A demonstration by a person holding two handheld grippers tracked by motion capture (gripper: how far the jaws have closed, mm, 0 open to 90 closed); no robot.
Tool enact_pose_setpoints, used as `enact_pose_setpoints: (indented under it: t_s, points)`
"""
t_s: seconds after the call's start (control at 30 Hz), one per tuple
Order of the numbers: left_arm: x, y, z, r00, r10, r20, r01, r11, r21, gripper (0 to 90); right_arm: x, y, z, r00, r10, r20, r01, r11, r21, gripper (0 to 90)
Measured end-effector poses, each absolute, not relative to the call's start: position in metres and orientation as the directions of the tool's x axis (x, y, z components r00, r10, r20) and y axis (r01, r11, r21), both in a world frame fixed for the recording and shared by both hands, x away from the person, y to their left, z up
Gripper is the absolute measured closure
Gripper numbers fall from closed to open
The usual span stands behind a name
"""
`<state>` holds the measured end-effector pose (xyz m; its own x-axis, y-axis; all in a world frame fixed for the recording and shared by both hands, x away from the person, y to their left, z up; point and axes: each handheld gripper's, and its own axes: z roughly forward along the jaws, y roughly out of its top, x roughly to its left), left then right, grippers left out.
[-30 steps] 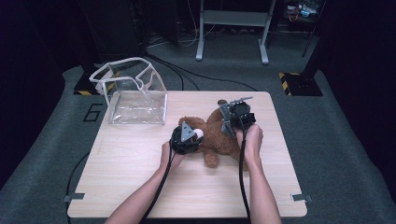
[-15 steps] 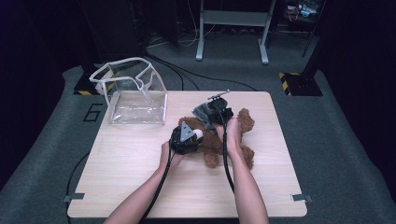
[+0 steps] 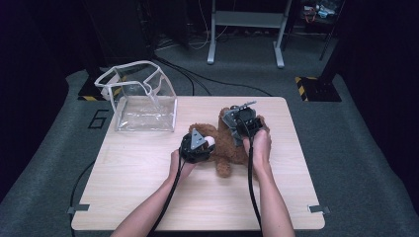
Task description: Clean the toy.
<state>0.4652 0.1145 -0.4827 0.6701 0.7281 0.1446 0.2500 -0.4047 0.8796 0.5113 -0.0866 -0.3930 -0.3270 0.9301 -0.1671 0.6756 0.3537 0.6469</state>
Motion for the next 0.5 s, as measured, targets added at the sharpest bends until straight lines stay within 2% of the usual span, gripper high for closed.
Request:
enact_pose_setpoints:
  t_s: [0.27, 0.33, 0.5]
  points:
    - [0.469, 0.115, -0.481, 0.674, 0.727, 0.134, 0.267, -0.408, 0.873, 44.7, 0.531, -0.06, -0.403, -0.415, 0.907, -0.072, 0.664, 0.356, 0.657, 83.6]
    - [0.47, 0.115, -0.48, 0.676, 0.726, 0.124, 0.274, -0.404, 0.873, 44.6, 0.532, -0.054, -0.406, -0.435, 0.897, -0.079, 0.66, 0.378, 0.65, 83.7]
    - [0.473, 0.116, -0.48, 0.677, 0.728, 0.104, 0.287, -0.392, 0.874, 44.7, 0.524, -0.055, -0.395, -0.427, 0.902, -0.067, 0.63, 0.35, 0.693, 83.8]
